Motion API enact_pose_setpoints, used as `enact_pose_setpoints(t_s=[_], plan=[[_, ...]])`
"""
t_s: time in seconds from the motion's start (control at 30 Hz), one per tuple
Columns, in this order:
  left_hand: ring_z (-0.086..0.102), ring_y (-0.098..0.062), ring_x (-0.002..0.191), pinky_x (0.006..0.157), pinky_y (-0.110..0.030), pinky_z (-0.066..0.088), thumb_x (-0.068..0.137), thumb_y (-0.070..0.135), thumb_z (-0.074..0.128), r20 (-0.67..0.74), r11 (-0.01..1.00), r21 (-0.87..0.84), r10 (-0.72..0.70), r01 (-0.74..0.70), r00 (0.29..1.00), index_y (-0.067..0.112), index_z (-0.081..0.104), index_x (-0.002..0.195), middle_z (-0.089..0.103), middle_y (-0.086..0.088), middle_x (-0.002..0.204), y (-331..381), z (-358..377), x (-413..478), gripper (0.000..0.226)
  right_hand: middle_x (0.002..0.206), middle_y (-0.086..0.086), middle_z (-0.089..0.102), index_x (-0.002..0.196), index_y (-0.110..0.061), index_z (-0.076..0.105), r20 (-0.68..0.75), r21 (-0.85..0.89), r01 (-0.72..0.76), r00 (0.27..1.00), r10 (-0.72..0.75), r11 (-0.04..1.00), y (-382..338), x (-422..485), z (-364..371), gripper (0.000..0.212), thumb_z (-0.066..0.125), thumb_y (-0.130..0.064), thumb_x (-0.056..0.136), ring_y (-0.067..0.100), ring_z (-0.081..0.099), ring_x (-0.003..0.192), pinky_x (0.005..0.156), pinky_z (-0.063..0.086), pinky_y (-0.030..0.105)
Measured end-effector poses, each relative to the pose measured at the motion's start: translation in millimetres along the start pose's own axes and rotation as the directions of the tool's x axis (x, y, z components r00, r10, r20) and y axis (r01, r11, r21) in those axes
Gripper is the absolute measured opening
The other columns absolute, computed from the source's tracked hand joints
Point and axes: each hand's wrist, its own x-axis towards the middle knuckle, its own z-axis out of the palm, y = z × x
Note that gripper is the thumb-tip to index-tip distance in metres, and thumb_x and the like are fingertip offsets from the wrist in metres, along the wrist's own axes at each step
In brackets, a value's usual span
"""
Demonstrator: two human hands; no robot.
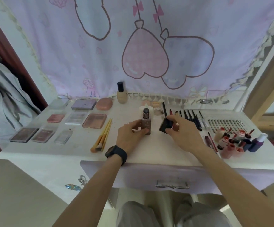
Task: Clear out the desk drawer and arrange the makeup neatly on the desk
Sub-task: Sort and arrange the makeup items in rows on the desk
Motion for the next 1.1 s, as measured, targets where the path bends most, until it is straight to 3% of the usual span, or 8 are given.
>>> enact_pose_setpoints(t_s=[0.13,0.3,0.5,0.63,0.87,1.1], plan=[[0.057,0.005,0.086,0.069,-0.004,0.037,0.086,0.038,0.073,0.006,0.999,0.034,-0.004,0.004,1.0,0.037,0.07,0.118,0.066,0.024,0.096,-2.9,0.7,2.9,0.033,0.12,0.002,0.067,0.133,-0.02,0.06,0.106,-0.151,0.049,0.994,-0.033,0.987,1.3,18.7,6.5,0.042,0.068,-0.015,0.092,0.02,0.06,0.102,0.091,0.046,0.033],[0.055,0.008,0.078,0.068,0.0,0.035,0.088,0.037,0.073,0.024,0.995,0.1,0.007,-0.009,1.0,0.03,0.07,0.121,0.068,0.02,0.095,-6.2,1.8,5.8,0.033,0.121,0.005,0.065,0.133,-0.02,0.062,0.128,-0.21,0.09,0.99,-0.064,0.974,1.3,23.3,12.4,0.041,0.068,-0.017,0.093,0.019,0.06,0.1,0.09,0.043,0.03],[0.06,-0.017,0.098,0.083,-0.031,0.047,0.09,0.037,0.07,0.035,0.989,0.146,0.003,-0.008,0.999,0.028,0.07,0.123,0.074,0.004,0.106,-8.2,4.3,6.7,0.034,0.121,0.003,0.069,0.134,-0.02,0.062,0.128,-0.234,0.103,0.989,-0.074,0.967,0.0,24.5,15.1,0.042,0.068,-0.016,0.093,0.019,0.062,0.102,0.083,0.036,0.023],[0.051,-0.019,0.104,0.078,-0.028,0.035,0.091,0.037,0.068,0.023,0.982,0.189,0.008,-0.012,1.0,0.029,0.069,0.124,0.073,0.007,0.106,-11.6,5.5,6.1,0.034,0.121,0.006,0.069,0.134,-0.018,0.061,0.122,-0.216,0.092,0.99,-0.067,0.972,1.3,21.8,18.0,0.045,0.068,-0.01,0.09,0.023,0.064,0.102,0.087,0.04,0.027],[0.051,-0.016,0.105,0.08,-0.029,0.036,0.092,0.04,0.067,0.013,0.98,0.198,-0.005,0.002,1.0,0.028,0.067,0.124,0.071,0.01,0.109,-12.9,6.9,6.8,0.034,0.12,0.005,0.069,0.133,-0.022,0.06,0.134,-0.22,0.087,0.989,-0.058,0.972,2.5,24.0,22.2,0.043,0.066,-0.012,0.091,0.023,0.062,0.101,0.087,0.047,0.033],[0.052,-0.017,0.106,0.079,-0.028,0.036,0.091,0.042,0.066,0.016,0.977,0.212,0.006,-0.009,1.0,0.027,0.066,0.124,0.071,0.008,0.109,-10.8,5.5,2.6,0.036,0.126,0.003,0.063,0.147,-0.031,0.047,0.098,-0.191,0.068,0.994,-0.05,0.979,7.1,15.9,20.6,0.062,0.065,-0.012,0.09,0.022,0.061,0.103,0.084,0.038,0.027]])
